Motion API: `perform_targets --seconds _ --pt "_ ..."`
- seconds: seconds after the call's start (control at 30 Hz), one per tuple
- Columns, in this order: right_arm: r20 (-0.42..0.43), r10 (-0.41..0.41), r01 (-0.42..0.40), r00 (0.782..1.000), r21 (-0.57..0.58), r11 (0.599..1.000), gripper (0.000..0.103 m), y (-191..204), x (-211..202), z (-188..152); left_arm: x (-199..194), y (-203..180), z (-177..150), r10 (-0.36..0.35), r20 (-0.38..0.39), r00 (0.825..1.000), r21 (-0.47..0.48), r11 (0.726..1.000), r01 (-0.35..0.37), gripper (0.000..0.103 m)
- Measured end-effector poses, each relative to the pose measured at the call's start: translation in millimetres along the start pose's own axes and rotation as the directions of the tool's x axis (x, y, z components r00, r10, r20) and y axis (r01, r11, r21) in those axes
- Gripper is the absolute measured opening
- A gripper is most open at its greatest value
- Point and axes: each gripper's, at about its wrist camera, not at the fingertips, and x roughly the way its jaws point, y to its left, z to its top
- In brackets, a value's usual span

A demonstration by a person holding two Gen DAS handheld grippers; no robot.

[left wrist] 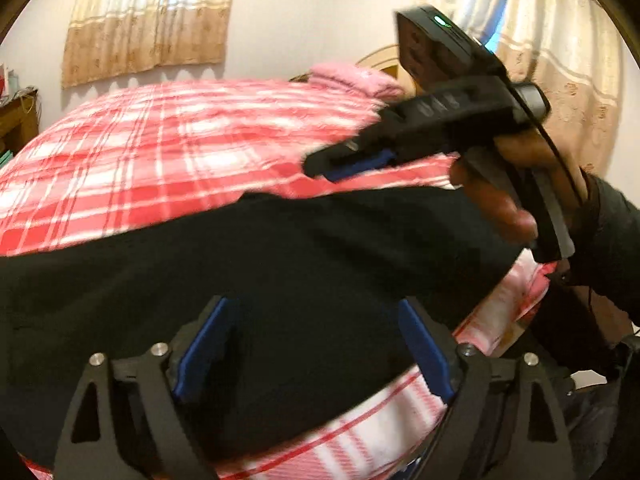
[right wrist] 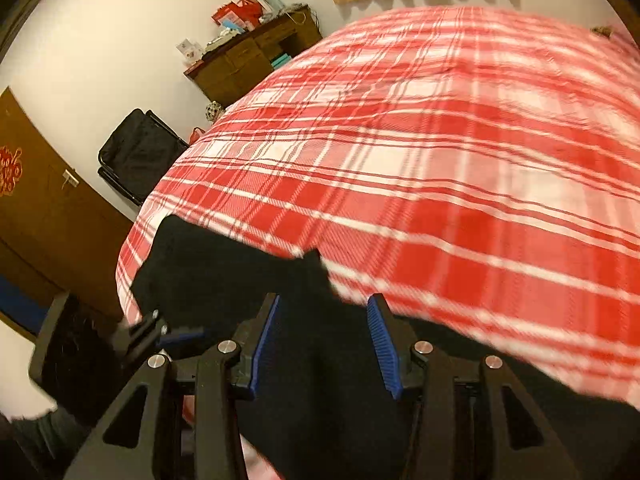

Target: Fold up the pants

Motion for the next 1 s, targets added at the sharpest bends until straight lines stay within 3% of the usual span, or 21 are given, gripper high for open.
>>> perform_targets --seconds 0.07,0.17,0.27,0.33,0.43,0.47,0.57,0.63,0.87,1.0 --pt "-0.007 0.006 -0.006 1.000 0.026 1.000 0.047 -2.4 13.6 7.2 7.3 5.3 -8.1 -0.019 -0.042 0.999 -0.028 0.999 0.017 0.088" --pt "-0.027 0.027 -0.025 0.999 0.082 0.996 0.045 -12.1 32.6 16.9 8.1 1.7 -15.2 -0.009 -0.043 0.999 0.007 1.000 0.009 0.088" --pt "-0.068 0.071 -0.063 0.995 0.120 0.991 0.036 -15.3 45.5 22.2 8.4 0.3 -16.3 -0.010 -0.058 0.998 0.019 1.000 0.011 0.090" --pt "-0.098 0.100 -0.087 0.990 0.125 0.988 0.035 -12.4 51.9 20.4 8.5 2.3 -17.5 -0.019 -0.063 0.998 0.009 1.000 0.020 0.091" --pt "-0.124 0.133 -0.115 0.983 0.136 0.984 0.024 -8.8 57.1 15.8 8.2 0.3 -18.8 -0.022 -0.075 0.997 0.022 0.999 0.023 0.091" --pt "-0.120 0.133 -0.115 0.984 0.144 0.983 0.019 -9.2 56.6 14.9 7.6 0.5 -19.9 -0.022 -0.077 0.997 0.027 0.999 0.024 0.091" --pt "-0.060 0.234 -0.214 0.970 0.235 0.948 0.008 -18.3 48.8 14.2 7.6 -0.2 -20.8 -0.025 -0.082 0.996 0.041 0.999 0.028 0.092" --pt "-0.019 0.263 -0.251 0.965 0.243 0.937 0.007 -17.6 37.9 14.2 7.2 0.5 -21.2 -0.028 -0.081 0.996 0.039 0.999 0.031 0.092" --pt "0.041 0.188 -0.193 0.981 0.191 0.963 0.005 -7.9 24.2 17.6 8.3 -5.8 -25.3 -0.012 -0.072 0.997 0.075 0.997 0.017 0.095" --pt "0.002 0.133 -0.131 0.991 0.193 0.972 0.005 -17.0 40.2 15.8 6.5 -3.9 -22.0 -0.017 -0.062 0.998 0.065 0.998 0.021 0.095"
